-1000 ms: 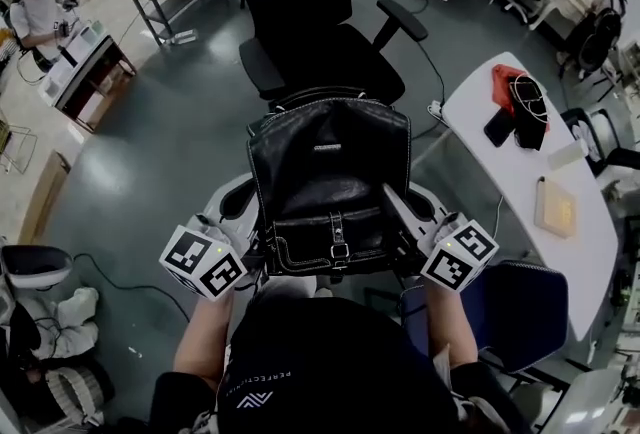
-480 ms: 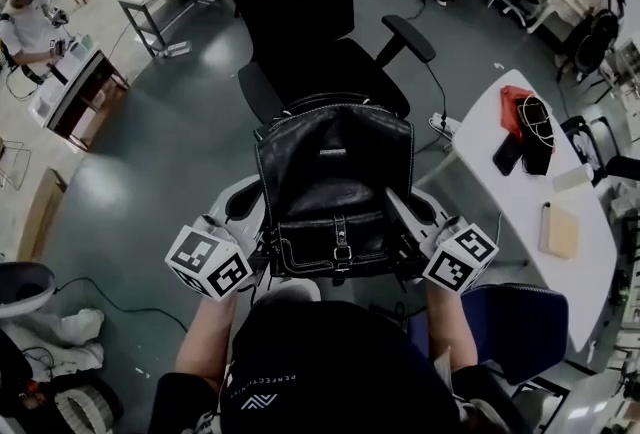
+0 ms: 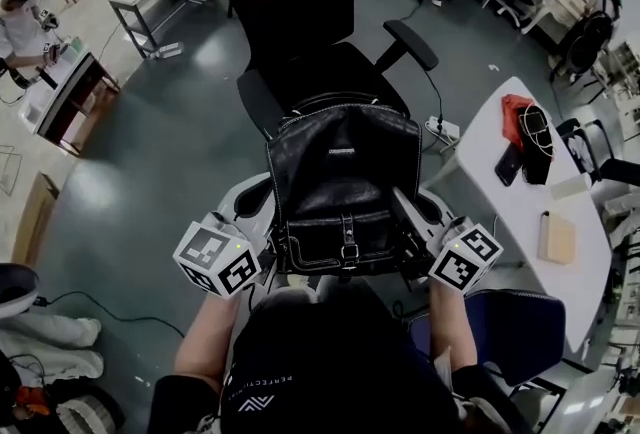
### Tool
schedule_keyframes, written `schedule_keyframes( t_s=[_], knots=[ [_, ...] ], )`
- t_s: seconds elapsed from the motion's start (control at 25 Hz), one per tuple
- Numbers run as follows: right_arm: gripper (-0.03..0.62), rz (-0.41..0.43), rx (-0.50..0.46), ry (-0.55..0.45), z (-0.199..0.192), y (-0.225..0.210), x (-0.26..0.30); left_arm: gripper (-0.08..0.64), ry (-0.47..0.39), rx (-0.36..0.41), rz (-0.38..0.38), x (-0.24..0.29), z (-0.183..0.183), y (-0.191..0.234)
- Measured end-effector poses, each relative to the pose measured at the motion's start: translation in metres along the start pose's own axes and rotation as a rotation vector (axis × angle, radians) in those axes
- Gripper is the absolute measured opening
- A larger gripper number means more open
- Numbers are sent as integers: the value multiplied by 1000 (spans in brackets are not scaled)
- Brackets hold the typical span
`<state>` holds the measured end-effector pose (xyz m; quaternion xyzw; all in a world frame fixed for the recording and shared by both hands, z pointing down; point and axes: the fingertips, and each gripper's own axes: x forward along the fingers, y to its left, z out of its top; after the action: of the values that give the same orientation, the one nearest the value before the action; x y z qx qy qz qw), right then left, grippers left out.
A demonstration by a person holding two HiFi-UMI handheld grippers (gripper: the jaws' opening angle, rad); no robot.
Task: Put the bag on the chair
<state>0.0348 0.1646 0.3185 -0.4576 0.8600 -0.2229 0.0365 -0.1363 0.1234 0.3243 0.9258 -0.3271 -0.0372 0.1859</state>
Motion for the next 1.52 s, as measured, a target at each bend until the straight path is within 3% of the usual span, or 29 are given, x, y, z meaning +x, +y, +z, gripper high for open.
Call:
schedule_keyframes(
  t_s=[0.16, 0.44, 0.76, 1.04, 1.52],
  knots=[
    [21, -9, -3, 15, 2, -14, 7, 2, 3, -15, -3, 12, -1, 5],
    [21, 8, -9, 34, 13, -60, 41, 2, -1, -19, 69, 53, 1, 30],
    [21, 85, -3, 85, 52, -139, 103, 2, -29, -44, 155, 132, 17, 75],
    [21, 149, 8, 124, 82, -202, 164, 2, -54, -162, 234, 196, 26, 126],
    [21, 270, 34, 197, 82, -284, 246, 2, -45, -178, 410, 261, 12, 190]
  ],
)
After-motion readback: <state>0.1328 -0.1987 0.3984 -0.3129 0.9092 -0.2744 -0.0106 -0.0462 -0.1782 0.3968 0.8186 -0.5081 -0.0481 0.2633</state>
